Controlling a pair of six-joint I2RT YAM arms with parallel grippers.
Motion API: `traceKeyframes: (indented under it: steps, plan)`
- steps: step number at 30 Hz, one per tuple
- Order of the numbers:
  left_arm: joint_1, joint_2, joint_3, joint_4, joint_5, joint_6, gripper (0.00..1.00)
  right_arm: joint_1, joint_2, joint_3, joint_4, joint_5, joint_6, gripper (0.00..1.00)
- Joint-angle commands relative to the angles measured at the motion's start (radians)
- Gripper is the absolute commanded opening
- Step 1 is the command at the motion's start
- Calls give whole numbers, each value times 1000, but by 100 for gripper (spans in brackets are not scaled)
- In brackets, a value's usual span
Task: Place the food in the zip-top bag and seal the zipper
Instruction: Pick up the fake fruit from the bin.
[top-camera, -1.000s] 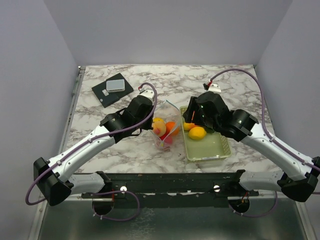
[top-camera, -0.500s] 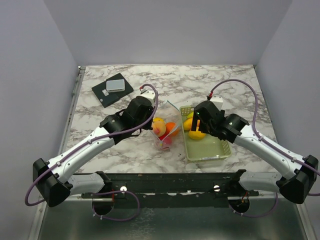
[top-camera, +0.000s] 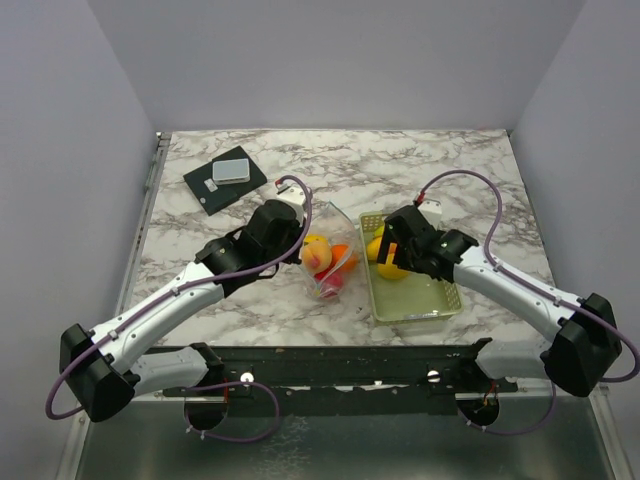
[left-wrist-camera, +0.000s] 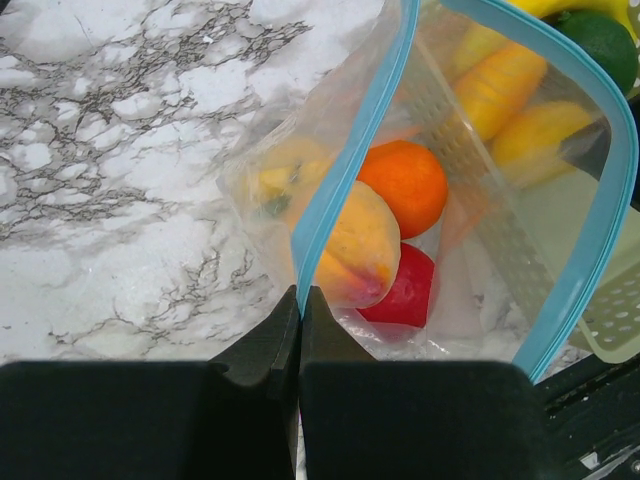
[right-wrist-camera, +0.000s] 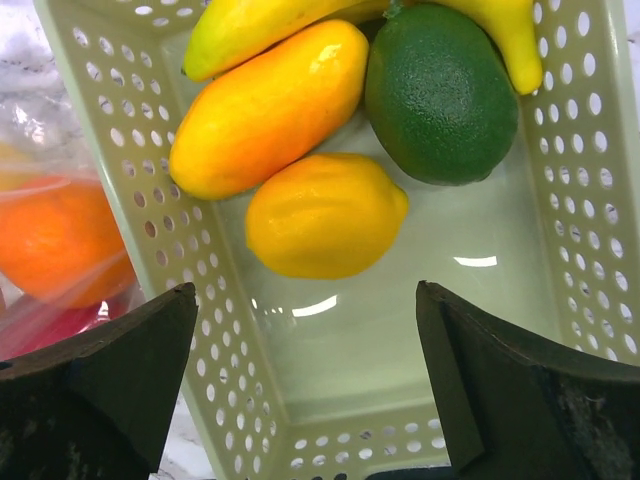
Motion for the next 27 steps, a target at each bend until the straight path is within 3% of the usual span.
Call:
traceKeyframes:
  steps: [1,27]
  plan:
    - [15,-23,-31,27,-8,15,0,-28,30,-16,67,-31,49,97]
    - [17,-71,-68,27,-61,10,0,-127,117,-106,162,-48,332,98]
